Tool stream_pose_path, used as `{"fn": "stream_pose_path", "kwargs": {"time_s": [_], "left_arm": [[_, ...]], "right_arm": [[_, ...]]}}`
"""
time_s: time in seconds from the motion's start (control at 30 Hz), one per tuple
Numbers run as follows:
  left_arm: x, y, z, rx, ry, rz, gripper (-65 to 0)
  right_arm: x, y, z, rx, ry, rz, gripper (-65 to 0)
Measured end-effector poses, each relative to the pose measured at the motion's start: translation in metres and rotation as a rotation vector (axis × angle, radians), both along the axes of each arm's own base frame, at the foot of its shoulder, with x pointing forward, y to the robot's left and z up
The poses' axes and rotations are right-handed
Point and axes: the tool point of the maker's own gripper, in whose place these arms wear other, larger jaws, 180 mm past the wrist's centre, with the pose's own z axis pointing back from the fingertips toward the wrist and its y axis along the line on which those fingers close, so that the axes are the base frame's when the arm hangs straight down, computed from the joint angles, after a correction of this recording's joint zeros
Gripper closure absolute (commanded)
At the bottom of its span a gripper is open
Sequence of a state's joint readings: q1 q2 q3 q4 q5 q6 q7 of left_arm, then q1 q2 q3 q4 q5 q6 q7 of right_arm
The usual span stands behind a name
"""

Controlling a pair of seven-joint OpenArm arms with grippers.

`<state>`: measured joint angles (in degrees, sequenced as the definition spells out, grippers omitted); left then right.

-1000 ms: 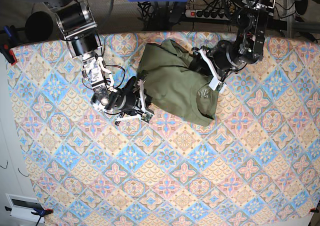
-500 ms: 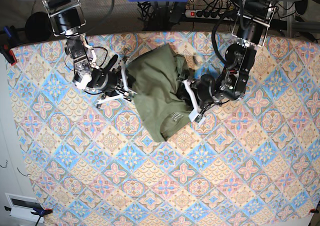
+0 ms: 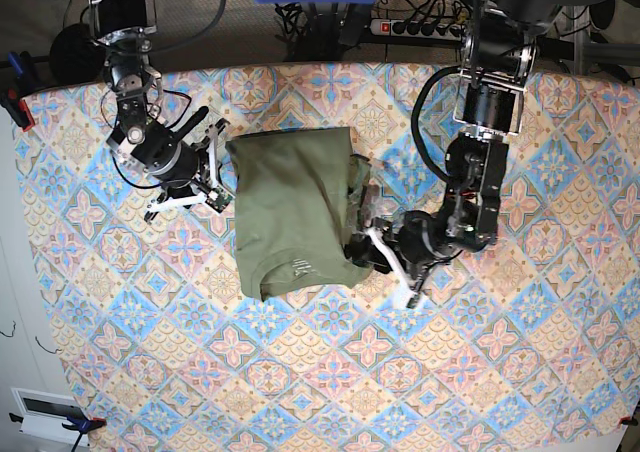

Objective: Layout the t-shirt on the table in an organized manner, then fold the t-shirt properly
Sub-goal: 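Grasp the shirt's end with the right gripper and fold it over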

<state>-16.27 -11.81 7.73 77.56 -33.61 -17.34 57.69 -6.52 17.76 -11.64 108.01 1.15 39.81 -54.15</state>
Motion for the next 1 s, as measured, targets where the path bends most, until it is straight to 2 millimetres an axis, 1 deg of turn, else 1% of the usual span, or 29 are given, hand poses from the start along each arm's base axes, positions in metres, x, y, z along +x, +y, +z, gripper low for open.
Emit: {"fn": "stream_pose_path", "kwargs": {"time_s": [0.03,0.07,0.13,0.17,0.2,0.23,0.27,0.3,0.33,0.4,0.47,0.53,0.63,0.7,0.73,0.77,0.83,0.9,0.93,1.0], "left_arm": [[0.0,0.011,0.003,-0.034,-0.004,0.043,-23.1],[-0.002,0.022,0.005,-0.069,-0.002,0.088,-23.1],[-0.009,0.048,0.004,-0.137,0.009,0.191,-23.0],[-0.015,0.064,0.002,-0.173,0.018,0.253,-23.0],[-0.023,0.08,0.001,-0.219,0.021,0.313,-23.0],[-0.032,0.098,-0.001,-0.247,0.025,0.376,-23.0],[-0.041,0.11,-0.005,-0.254,0.035,0.416,-23.0],[-0.049,0.12,-0.006,-0.264,0.038,0.448,-23.0],[-0.058,0.124,-0.007,-0.277,0.037,0.462,-23.0],[-0.072,0.127,-0.008,-0.292,0.047,0.472,-23.0],[-0.082,0.123,-0.006,-0.323,0.046,0.472,-23.0],[-0.088,0.127,-0.006,-0.311,0.04,0.479,-23.0],[-0.099,0.132,-0.008,-0.287,0.047,0.487,-23.0],[-0.102,0.128,-0.006,-0.283,0.044,0.476,-23.0],[-0.103,0.127,-0.005,-0.284,0.04,0.472,-23.0],[-0.102,0.126,-0.003,-0.288,0.034,0.467,-23.0],[-0.102,0.126,-0.003,-0.289,0.034,0.469,-23.0],[-0.102,0.127,-0.004,-0.282,0.036,0.469,-23.0],[-0.102,0.127,-0.003,-0.282,0.035,0.469,-23.0],[-0.102,0.126,-0.003,-0.285,0.035,0.467,-23.0]], "right_arm": [[-0.001,0.007,-0.001,0.004,0.006,0.011,-5.1],[-0.003,0.019,-0.002,0.023,0.012,0.025,-5.1],[-0.006,0.051,0.0,0.094,0.015,0.056,-5.1],[-0.006,0.069,0.004,0.127,0.012,0.095,-5.1],[-0.003,0.082,0.01,0.155,-0.003,0.12,-5.1],[0.002,0.092,0.016,0.172,-0.021,0.128,-5.1],[0.007,0.097,0.02,0.176,-0.035,0.132,-5.1],[0.01,0.104,0.023,0.186,-0.041,0.134,-5.1],[0.013,0.109,0.024,0.194,-0.043,0.133,-5.1],[0.019,0.124,0.017,0.22,-0.014,0.146,-5.1],[0.023,0.135,0.007,0.226,0.025,0.166,-5.1],[0.036,0.143,0.005,0.229,0.036,0.153,-5.1],[0.054,0.159,0.01,0.259,0.038,0.15,-5.1],[0.064,0.173,0.02,0.312,0.016,0.167,-5.1],[0.066,0.178,0.02,0.333,0.018,0.173,-5.1],[0.068,0.181,0.017,0.344,0.026,0.176,-5.1],[0.067,0.175,-0.003,0.315,0.082,0.158,-5.1],[0.061,0.164,-0.025,0.273,0.133,0.139,-5.1],[0.058,0.162,-0.031,0.271,0.147,0.136,-5.1],[0.056,0.168,-0.032,0.302,0.148,0.143,-5.1]]}}
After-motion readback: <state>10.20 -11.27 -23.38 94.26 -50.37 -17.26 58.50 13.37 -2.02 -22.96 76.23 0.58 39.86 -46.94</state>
